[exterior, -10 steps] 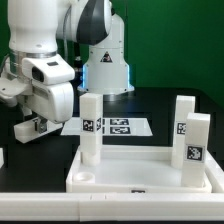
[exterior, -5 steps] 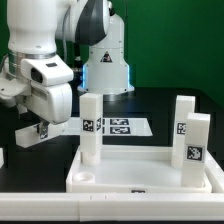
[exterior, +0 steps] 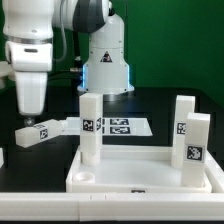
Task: Assemble desk
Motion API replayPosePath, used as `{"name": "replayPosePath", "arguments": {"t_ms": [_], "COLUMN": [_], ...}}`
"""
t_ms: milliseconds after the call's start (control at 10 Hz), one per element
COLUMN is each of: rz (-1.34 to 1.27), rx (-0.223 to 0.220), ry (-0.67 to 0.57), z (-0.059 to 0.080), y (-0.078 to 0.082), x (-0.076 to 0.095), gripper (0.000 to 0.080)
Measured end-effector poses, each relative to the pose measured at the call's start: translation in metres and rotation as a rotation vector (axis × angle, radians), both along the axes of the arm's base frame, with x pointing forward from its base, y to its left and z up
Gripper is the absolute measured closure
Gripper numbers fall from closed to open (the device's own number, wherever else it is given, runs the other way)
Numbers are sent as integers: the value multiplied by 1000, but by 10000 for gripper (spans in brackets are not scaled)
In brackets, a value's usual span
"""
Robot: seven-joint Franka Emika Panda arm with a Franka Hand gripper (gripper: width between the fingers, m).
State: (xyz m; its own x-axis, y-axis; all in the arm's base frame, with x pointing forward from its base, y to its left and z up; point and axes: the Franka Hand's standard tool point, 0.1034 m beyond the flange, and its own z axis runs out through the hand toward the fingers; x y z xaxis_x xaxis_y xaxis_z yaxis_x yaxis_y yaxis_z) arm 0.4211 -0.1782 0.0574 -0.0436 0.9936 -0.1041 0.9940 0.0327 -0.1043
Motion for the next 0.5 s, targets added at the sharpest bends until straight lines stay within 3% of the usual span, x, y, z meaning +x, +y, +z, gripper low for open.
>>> {"name": "replayPosePath", "arguments": {"t_ms": [200,500], "rz": [-153,-360], "rx": [-21,-42], "ry": [2,-20], "z": [6,4], "y": [-3,-2], "x": [9,8], "gripper": [150,150]}}
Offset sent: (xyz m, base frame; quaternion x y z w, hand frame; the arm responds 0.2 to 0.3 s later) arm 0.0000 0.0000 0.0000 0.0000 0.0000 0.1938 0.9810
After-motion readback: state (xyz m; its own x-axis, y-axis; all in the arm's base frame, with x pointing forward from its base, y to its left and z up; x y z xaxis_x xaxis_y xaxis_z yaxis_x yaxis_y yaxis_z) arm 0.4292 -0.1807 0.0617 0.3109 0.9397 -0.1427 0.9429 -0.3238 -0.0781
